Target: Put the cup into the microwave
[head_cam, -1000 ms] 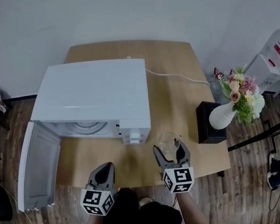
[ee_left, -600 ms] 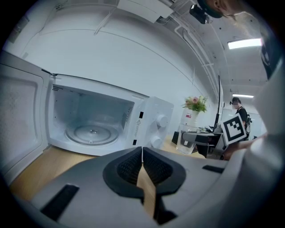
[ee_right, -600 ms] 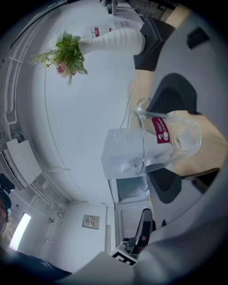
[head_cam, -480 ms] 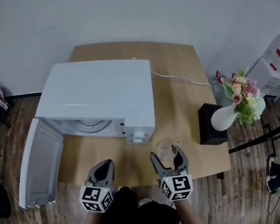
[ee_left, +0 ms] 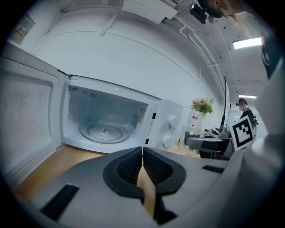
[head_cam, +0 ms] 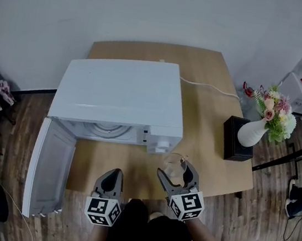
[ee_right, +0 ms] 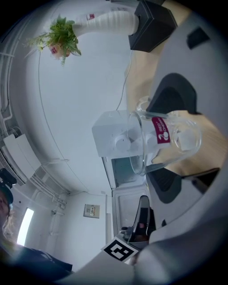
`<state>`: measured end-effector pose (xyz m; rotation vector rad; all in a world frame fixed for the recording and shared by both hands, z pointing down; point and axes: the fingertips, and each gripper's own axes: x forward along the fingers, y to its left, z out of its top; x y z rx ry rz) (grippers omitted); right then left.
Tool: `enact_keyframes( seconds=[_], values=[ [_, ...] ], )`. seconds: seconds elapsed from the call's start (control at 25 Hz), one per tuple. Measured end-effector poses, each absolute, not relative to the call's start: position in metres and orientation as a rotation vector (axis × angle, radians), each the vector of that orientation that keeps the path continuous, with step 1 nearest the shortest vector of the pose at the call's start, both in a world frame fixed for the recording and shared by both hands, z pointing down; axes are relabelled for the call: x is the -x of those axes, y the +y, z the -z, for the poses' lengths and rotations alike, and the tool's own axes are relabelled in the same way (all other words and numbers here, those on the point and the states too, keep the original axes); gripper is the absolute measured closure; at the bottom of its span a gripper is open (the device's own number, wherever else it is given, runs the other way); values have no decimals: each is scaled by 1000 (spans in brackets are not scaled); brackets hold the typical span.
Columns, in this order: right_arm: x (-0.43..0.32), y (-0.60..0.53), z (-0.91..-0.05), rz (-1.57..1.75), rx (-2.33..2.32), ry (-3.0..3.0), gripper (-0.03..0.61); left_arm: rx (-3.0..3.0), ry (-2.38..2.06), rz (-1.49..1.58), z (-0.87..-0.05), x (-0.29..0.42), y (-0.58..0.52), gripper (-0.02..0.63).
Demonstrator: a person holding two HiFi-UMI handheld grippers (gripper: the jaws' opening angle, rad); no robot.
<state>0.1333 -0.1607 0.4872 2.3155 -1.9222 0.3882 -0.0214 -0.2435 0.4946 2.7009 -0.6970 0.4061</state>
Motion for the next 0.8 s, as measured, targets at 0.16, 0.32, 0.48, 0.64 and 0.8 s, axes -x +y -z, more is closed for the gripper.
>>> enact_keyframes(
  seconds=[0.16, 0.32, 0.48, 0.64, 0.8],
  values=[
    [-115, -172, -489, -400, -2268, -1973, 227, -2685, -729, -400, -497, 31, -253, 607],
    [-98, -184, -493, -412, -2235, -2004, 227, -2674, -749, -398, -499, 40, -261, 607],
    [-83, -196, -495, -425, -2202, -2035, 228, -2658, -776, -395, -500, 49, -272, 607],
    [-69, -209, -497, -437, -2168, -2063, 227, -2644, -799, -391, -502, 58, -283, 607],
    [-59, -224, -498, -431, -2143, -2073, 227, -2630, -817, -386, -504, 68, -294, 607]
  ],
)
